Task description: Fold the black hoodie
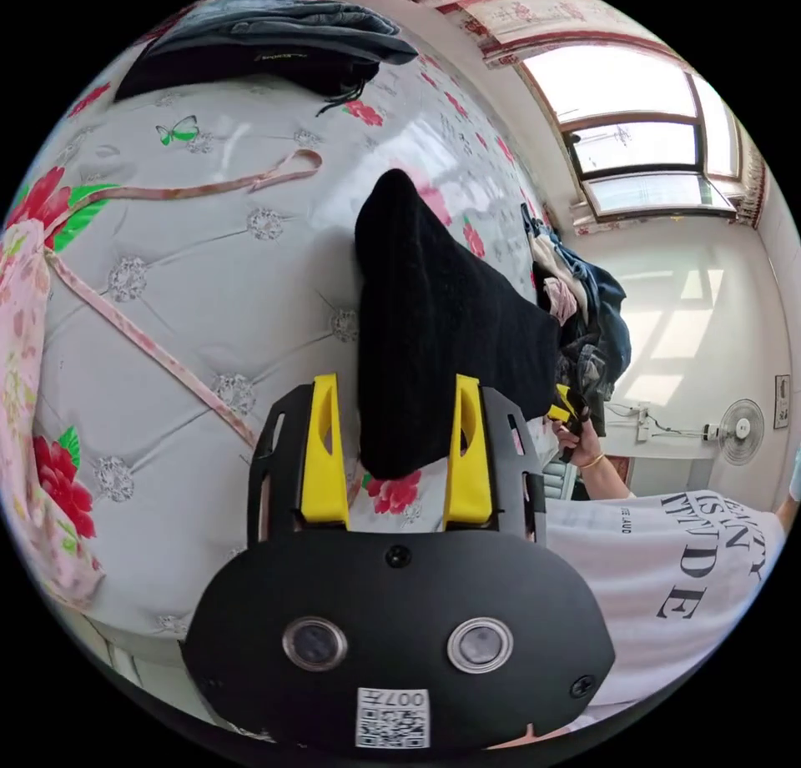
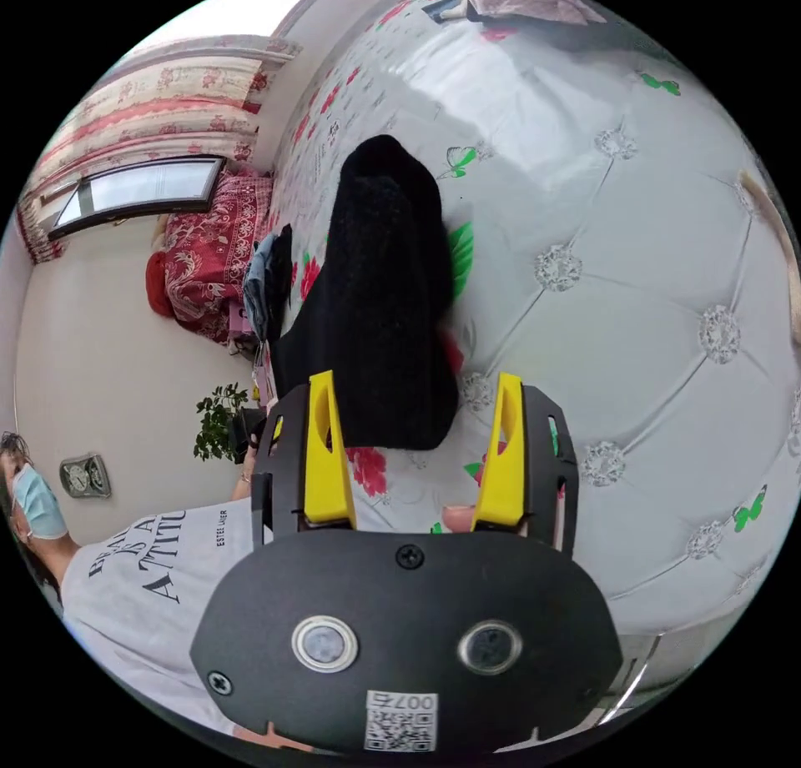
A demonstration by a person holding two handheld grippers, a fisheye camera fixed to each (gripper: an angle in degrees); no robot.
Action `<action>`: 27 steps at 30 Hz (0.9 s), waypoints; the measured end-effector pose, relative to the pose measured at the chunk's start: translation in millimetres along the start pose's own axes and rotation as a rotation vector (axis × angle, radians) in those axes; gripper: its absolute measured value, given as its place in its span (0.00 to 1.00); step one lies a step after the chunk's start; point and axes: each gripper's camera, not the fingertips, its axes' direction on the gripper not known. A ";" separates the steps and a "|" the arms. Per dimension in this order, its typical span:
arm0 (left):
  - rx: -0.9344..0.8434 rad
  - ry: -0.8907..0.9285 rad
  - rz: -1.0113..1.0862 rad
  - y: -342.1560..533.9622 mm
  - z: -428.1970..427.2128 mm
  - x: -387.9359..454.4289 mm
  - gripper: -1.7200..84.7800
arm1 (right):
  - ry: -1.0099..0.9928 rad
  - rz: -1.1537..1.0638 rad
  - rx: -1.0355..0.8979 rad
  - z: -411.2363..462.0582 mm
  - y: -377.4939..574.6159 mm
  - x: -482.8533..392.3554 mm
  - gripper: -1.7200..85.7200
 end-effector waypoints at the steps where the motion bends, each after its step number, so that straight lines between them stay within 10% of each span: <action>1: -0.022 0.012 0.008 -6.1 8.9 0.3 0.22 | 0.063 0.010 -0.004 3.5 -8.5 -3.5 0.22; 15: -0.174 0.209 0.097 -79.4 53.0 9.6 0.09 | -0.258 -0.061 -0.145 22.6 -73.7 -41.3 0.11; 27: -0.232 0.104 0.093 -75.4 86.2 -4.2 0.11 | 0.122 -0.013 -0.258 58.3 -83.1 -53.5 0.16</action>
